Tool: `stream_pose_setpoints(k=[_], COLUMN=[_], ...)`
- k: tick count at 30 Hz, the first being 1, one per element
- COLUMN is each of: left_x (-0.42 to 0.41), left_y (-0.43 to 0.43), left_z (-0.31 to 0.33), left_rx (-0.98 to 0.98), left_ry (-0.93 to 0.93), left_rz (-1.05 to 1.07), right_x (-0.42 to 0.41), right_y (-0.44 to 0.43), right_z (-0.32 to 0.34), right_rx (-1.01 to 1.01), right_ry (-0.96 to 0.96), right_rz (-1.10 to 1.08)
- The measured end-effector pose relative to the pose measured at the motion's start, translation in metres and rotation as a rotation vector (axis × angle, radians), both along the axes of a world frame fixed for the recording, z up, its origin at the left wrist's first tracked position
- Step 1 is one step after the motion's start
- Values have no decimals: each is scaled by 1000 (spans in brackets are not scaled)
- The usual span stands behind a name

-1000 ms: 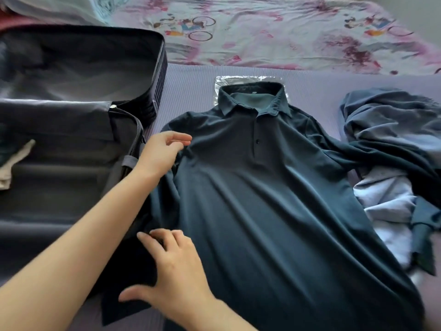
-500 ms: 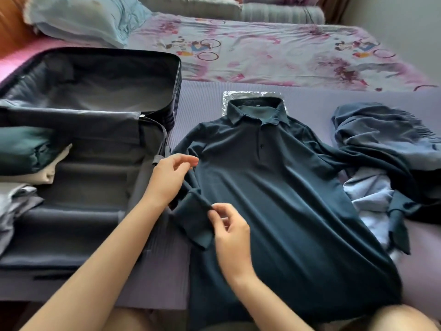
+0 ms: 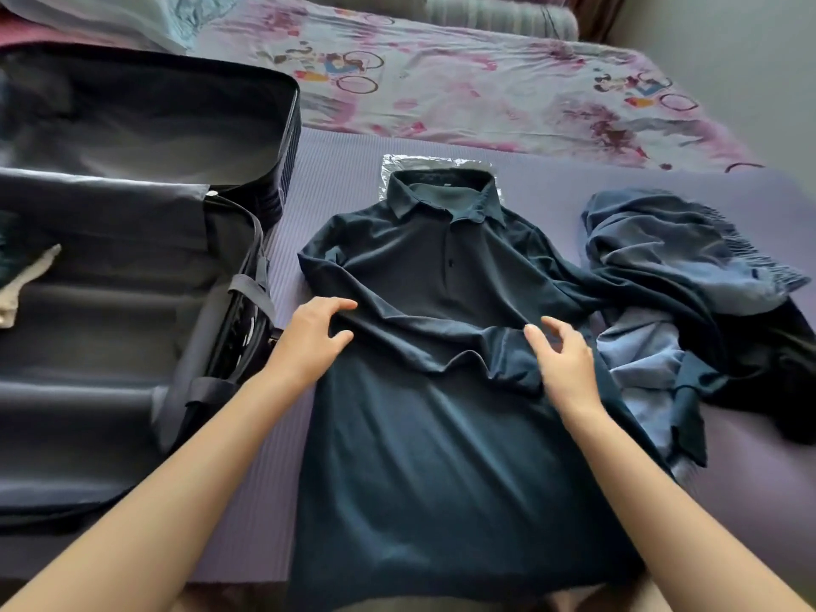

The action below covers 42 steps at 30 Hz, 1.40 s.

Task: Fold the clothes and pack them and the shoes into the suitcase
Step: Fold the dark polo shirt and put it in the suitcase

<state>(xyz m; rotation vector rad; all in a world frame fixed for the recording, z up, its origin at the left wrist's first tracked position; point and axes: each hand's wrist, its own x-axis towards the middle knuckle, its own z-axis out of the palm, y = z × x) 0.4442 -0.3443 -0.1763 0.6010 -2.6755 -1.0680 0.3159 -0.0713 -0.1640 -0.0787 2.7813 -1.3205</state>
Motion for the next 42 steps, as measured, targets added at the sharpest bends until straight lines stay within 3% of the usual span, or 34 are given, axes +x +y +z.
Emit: stream_pose_setpoints(k=[3, 5, 12, 15, 19, 25, 31, 34, 38, 40, 42], left_x=[-19, -35, -80, -89, -90, -88, -83, -85, -90, -97, -108], left_y=[-10, -17, -52, -70, -80, -86, -83, -76, -79, -84, -89], left_z=[-8, -9, -16, -16, -8, -2, 3, 8, 11, 13, 15], left_rx=[-105, -165, -441, -549, -367, -374, -243, -86, -61, -88, -135], left_ry=[28, 48, -158, -80, 41, -195, -132, -24, 42, 83, 117], left_rz=[-8, 12, -82, -22, 86, -93, -63, -1, 70, 150, 203], right_x=[-16, -28, -50, -58, -61, -62, -64, -56, -74, -109, -146], right_y=[-12, -16, 2, 6, 15, 30, 28, 27, 18, 14, 1], right_z=[-7, -11, -24, -32, -40, -42, -43, -37, 2, 20, 30], right_rx=[372, 493, 461, 537, 405, 408, 320, 176, -286, -374, -331], right_ry=[38, 63, 202, 241, 293, 287, 239, 281, 166, 89, 119], right_rz=[207, 251, 379, 419, 439, 439, 436, 395, 236, 125, 61])
